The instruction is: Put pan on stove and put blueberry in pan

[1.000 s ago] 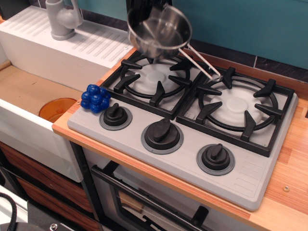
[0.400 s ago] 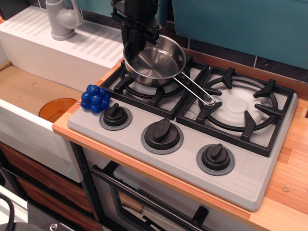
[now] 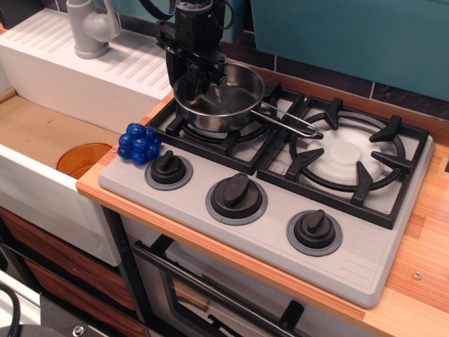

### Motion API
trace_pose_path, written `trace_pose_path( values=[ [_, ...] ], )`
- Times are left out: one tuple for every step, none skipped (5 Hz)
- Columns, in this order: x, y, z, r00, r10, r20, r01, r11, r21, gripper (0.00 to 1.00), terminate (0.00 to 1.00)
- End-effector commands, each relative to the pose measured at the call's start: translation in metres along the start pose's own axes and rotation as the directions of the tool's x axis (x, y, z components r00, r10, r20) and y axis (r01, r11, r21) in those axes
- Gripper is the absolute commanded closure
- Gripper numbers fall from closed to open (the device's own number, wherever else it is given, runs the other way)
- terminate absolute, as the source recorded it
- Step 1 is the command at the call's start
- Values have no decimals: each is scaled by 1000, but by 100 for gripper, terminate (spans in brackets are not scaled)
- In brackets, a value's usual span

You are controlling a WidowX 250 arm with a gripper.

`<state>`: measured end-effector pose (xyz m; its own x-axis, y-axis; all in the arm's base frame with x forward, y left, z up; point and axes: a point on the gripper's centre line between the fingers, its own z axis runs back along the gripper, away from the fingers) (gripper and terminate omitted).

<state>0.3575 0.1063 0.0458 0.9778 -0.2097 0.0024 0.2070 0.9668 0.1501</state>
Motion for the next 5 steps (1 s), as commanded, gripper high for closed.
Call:
trace_pose_path(
  values=[
    [1,6,77,999,-25,36,21,995,94,0,0],
    [6,6,94,1000,-27,6,26,997,73,0,0],
    [6,6,94,1000,-27,6,26,997,73,0,0],
    [6,6,94,1000,-27,6,26,997,73,0,0],
    [6,6,94,1000,-27,6,26,997,73,0,0]
  ],
)
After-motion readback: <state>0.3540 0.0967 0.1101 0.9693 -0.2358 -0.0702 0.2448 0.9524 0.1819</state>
